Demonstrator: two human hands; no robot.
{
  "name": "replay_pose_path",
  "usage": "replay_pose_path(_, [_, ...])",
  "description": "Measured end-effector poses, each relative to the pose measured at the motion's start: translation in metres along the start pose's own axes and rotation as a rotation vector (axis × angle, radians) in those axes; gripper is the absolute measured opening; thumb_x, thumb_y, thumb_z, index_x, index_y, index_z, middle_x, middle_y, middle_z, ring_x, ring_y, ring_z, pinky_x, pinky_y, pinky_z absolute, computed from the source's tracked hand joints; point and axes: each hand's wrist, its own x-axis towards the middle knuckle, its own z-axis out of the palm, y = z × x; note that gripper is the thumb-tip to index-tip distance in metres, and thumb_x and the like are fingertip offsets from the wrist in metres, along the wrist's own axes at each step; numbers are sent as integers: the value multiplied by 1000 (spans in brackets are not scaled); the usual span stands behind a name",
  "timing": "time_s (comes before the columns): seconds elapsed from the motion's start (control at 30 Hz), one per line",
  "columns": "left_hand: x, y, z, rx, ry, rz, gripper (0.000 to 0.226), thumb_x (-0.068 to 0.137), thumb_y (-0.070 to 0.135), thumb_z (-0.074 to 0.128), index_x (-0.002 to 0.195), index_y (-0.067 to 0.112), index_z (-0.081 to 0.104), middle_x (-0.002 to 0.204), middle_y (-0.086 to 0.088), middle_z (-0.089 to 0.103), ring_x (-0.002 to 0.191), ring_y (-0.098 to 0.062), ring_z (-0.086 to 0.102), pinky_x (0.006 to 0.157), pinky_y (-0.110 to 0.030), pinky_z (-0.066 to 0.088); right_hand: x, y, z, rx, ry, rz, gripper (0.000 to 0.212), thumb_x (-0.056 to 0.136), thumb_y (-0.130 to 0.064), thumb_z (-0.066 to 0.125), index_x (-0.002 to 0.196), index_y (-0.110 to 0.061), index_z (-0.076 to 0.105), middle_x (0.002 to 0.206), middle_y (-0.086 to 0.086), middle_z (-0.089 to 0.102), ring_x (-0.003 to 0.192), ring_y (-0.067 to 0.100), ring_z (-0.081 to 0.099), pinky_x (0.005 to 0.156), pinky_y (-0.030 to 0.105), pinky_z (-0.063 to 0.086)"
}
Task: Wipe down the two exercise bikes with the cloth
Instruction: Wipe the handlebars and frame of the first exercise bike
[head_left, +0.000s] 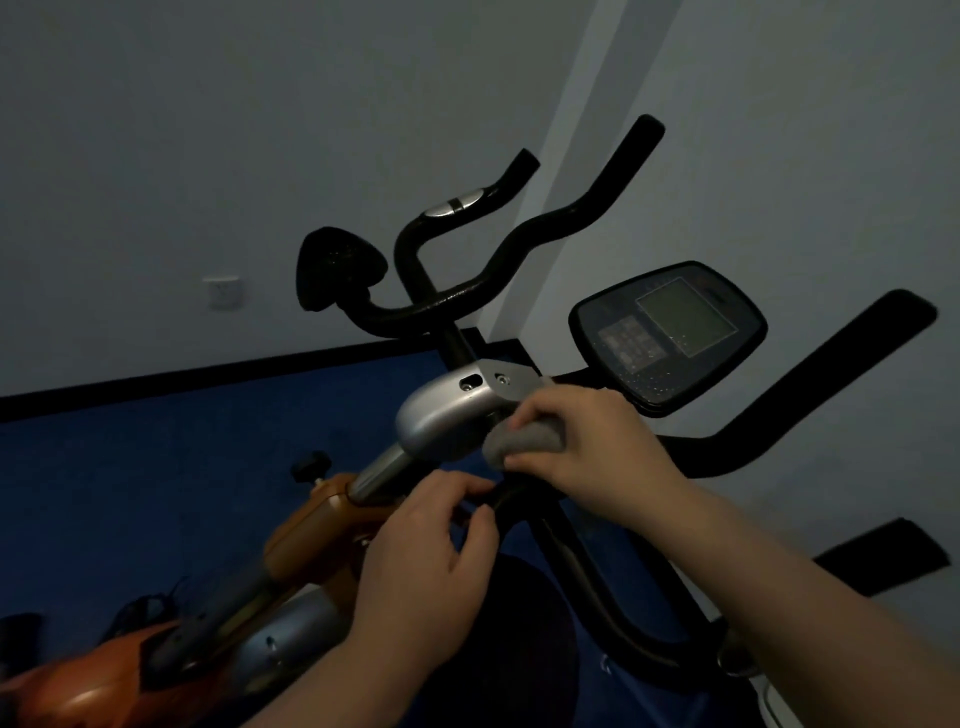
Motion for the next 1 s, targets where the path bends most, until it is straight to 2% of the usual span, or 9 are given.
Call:
replay_pose_path(0.1, [0, -1, 0, 9, 5, 14, 20, 81, 41, 45, 93, 38, 60, 82, 18, 60, 74, -1, 59, 60, -25, 47, 6, -6, 3, 11, 21, 74, 24, 62, -35, 84, 78, -33, 67, 86, -10, 66, 83, 8, 62, 72, 26, 52])
replay_pose_path(0.23, [-1, -1, -2, 28, -1, 31, 20, 80, 41, 44, 93, 38, 60, 82, 18, 59, 74, -1, 57, 57, -18, 40, 21, -21, 19, -98, 174, 103, 31, 66, -39, 80, 89, -27, 63, 91, -3, 66, 84, 16, 61, 71, 31, 51])
replay_pose_path(0.33, [-1, 0, -2, 24, -17, 46, 21, 80, 42, 44, 94, 38, 59, 81, 16, 58, 71, -2, 56, 56, -18, 38, 7, -5, 13, -130, 232, 170, 35, 62, -52, 75, 80, -28, 56, 76, -7, 62, 71, 16, 56, 53, 25, 37])
replay_pose_path(0.4, [-1, 0, -2, 16, -14, 54, 20, 81, 41, 44, 94, 37, 58, 80, 15, 57, 70, -2, 56, 56, -20, 39, -1, 0, 10, -186, 228, 170, 34, 63, -54, 74, 78, -31, 55, 69, -12, 57, 67, 14, 54, 48, 21, 28])
replay_pose_path(0.57, [0, -2, 1, -1, 21, 53, 20, 81, 39, 44, 93, 37, 59, 82, 16, 60, 72, -3, 58, 59, -29, 48, 11, -14, 24, -158, 257, 206, 26, 75, -46, 71, 94, -32, 62, 89, -3, 69, 84, 22, 64, 62, 27, 39])
replay_pose_path(0.67, [0, -3, 1, -20, 7, 63, 19, 83, 36, 46, 94, 35, 61, 82, 14, 61, 70, -4, 58, 60, -34, 49, -5, -10, 17, -193, 194, 39, 26, 82, -37, 67, 107, -35, 67, 100, 0, 71, 93, 24, 65, 73, 33, 50])
replay_pose_path(0.77, [1, -4, 0, -38, -16, 64, 18, 82, 36, 47, 94, 34, 60, 80, 10, 60, 68, -6, 58, 61, -36, 50, -27, -1, 5, -96, 126, -206, 25, 84, -22, 67, 109, -27, 70, 107, -4, 71, 98, 19, 66, 81, 38, 53])
replay_pose_path(0.87, [1, -3, -1, -42, -29, 78, 15, 82, 36, 46, 90, 36, 59, 81, 10, 60, 68, -10, 58, 62, -40, 50, -44, 7, 8, -94, 219, -347, 22, 87, -13, 63, 108, -15, 71, 112, -2, 69, 103, 16, 64, 87, 33, 53])
replay_pose_path(1.0, [1, -3, -1, -58, -36, 68, 15, 82, 35, 47, 91, 36, 59, 82, 10, 60, 71, -10, 58, 64, -39, 50, -74, 20, 27, -76, 366, -336, 20, 90, -12, 61, 107, -13, 72, 112, 0, 65, 111, 16, 57, 98, 25, 43])
